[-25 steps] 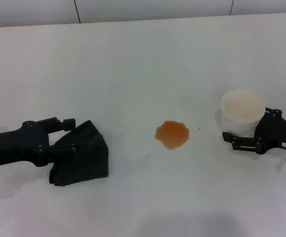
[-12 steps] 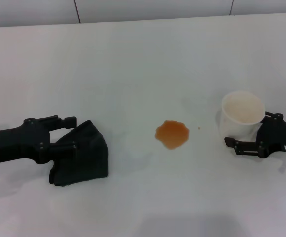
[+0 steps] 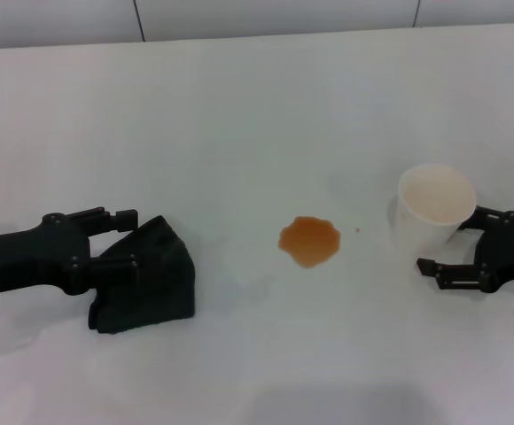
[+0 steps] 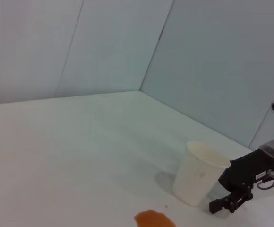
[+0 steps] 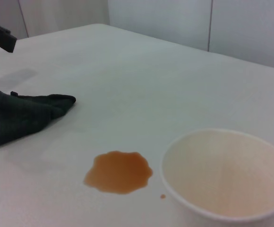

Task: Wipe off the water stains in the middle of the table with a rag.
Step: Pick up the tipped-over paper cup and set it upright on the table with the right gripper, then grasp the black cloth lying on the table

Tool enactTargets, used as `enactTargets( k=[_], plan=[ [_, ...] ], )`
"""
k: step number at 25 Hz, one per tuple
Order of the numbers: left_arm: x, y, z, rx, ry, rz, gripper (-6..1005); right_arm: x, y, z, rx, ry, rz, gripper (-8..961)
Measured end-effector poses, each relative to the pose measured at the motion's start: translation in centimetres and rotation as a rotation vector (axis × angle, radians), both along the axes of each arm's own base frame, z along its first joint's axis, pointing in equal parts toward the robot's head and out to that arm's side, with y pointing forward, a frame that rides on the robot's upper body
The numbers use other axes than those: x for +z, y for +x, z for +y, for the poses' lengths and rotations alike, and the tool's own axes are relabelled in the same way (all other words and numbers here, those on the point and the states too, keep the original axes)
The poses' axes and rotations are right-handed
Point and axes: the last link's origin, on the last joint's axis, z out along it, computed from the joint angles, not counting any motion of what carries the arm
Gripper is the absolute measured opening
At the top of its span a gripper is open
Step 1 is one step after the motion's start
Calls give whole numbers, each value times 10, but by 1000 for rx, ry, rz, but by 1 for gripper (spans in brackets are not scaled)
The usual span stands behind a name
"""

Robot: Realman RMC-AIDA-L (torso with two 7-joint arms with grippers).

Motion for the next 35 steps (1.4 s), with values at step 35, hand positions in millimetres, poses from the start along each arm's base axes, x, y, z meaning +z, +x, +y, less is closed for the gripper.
enactTargets(
  k=[35],
  plan=[
    [-2, 5, 3, -5, -9, -7, 752, 86, -83, -6, 301, -119, -91, 874]
  ],
)
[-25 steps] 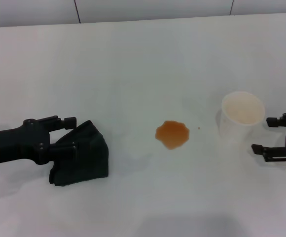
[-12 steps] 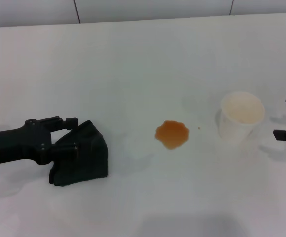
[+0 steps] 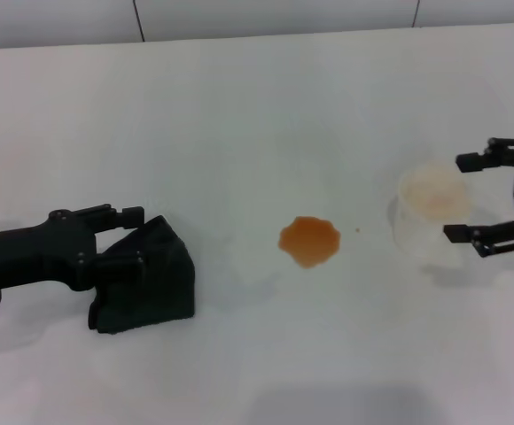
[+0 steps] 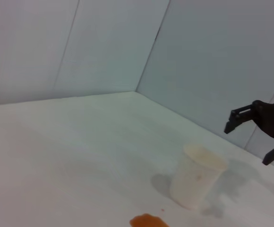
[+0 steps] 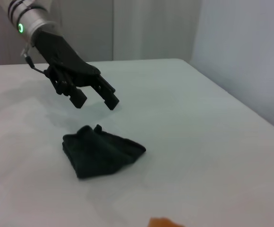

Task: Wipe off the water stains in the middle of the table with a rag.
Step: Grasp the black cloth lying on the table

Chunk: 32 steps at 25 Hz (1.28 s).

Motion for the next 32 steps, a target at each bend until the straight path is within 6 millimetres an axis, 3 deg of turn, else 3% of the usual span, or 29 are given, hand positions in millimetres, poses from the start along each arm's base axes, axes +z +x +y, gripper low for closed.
enactTargets(
  k=[6, 17, 25, 32],
  plan=[
    [7, 4, 4, 38, -63, 6, 751, -13, -15, 15, 38, 9, -15, 874],
    [34, 26, 18, 48, -185, 196, 747, -16, -10, 20, -21, 27, 8, 874],
    [58, 55, 46, 54, -231, 409, 745, -21, -12, 20, -24, 17, 43, 874],
    [57, 71, 71, 59, -255, 609, 743, -26, -23, 18, 3, -7, 82, 874]
  ],
)
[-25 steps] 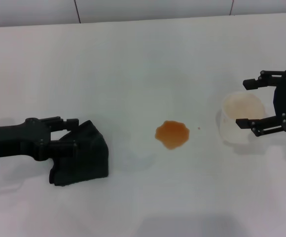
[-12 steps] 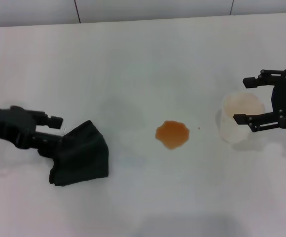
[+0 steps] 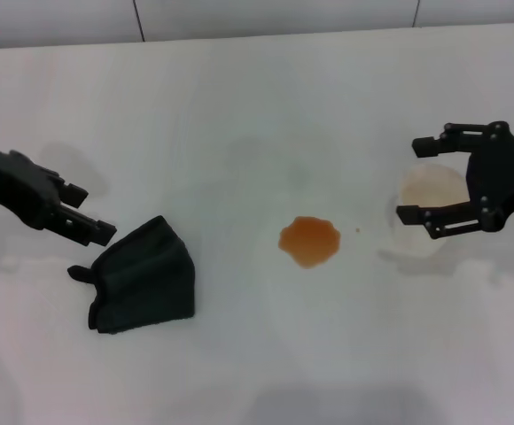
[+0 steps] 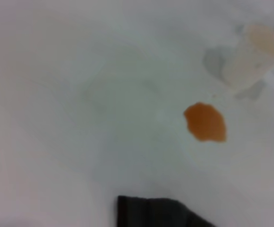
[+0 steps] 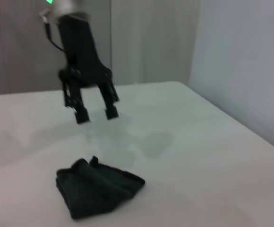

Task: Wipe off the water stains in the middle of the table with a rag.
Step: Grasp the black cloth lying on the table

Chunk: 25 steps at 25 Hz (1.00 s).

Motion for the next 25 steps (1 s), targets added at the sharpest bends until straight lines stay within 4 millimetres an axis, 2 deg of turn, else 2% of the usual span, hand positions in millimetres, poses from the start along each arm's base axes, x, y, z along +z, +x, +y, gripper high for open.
enactTargets(
  k=[3, 10, 17, 25],
  plan=[
    [-3, 6, 6, -17, -3, 47, 742, -7, -6, -2, 19, -26, 12, 874],
    [-30, 19, 10, -72, -46, 117, 740, -16, -10, -3, 24, -48, 22, 874],
    [-65, 18, 4, -91, -94, 236, 738, -20, -10, -2, 24, -50, 24, 874],
    [-85, 11, 8, -78, -76, 278, 736, -20, -9, -2, 20, -49, 26, 874]
  ],
)
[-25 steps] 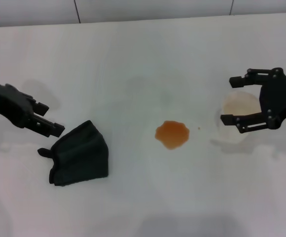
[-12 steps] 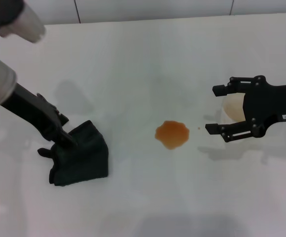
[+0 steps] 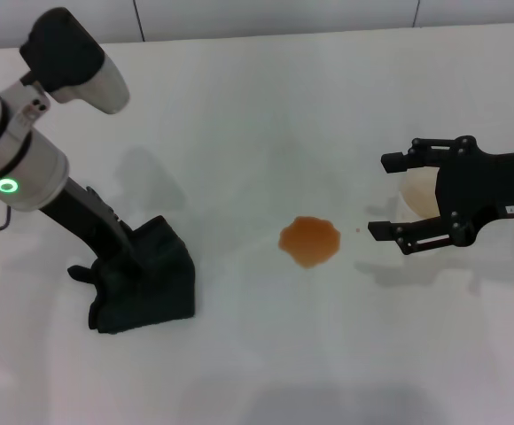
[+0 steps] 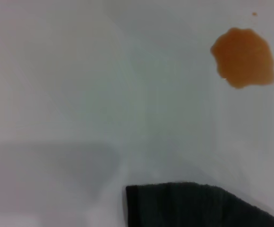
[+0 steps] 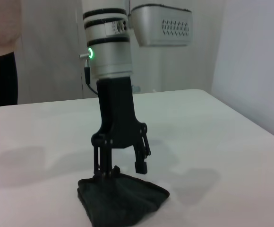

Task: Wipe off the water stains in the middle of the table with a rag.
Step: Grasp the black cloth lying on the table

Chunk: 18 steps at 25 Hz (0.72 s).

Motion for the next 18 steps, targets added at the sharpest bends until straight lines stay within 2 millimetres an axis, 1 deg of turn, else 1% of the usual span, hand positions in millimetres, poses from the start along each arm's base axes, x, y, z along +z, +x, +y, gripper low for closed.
enactTargets(
  k=[7, 18],
  plan=[
    [-13, -1, 2, -17, 4, 33, 734, 0, -1, 1, 2, 3, 0, 874],
    [-21, 1, 6, 5, 11, 54, 731, 1, -1, 3, 1, 16, -1, 874]
  ],
)
